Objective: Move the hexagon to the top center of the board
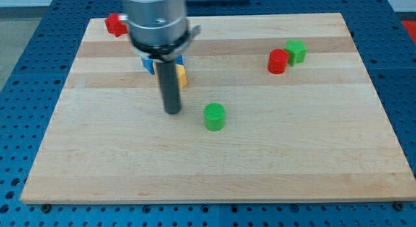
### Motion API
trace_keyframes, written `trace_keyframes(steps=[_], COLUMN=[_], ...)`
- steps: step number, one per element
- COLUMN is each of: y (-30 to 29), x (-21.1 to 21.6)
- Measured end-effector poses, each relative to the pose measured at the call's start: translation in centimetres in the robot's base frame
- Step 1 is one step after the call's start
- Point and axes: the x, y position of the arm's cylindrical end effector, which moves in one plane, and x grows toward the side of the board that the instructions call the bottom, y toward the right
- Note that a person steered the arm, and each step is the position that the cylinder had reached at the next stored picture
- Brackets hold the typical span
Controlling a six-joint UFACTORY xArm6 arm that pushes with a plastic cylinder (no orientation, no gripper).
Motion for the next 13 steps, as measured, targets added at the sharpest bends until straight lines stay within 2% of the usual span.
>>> trace_keyframes(steps=[1,2,3,6,8,11,13], y=[-2.7,-2.1,0.6,0.5,5.0,1.5,2.7], x=[-2.4,-3.4,-4.0,-5.4,-7.7,-9.2,-12.3])
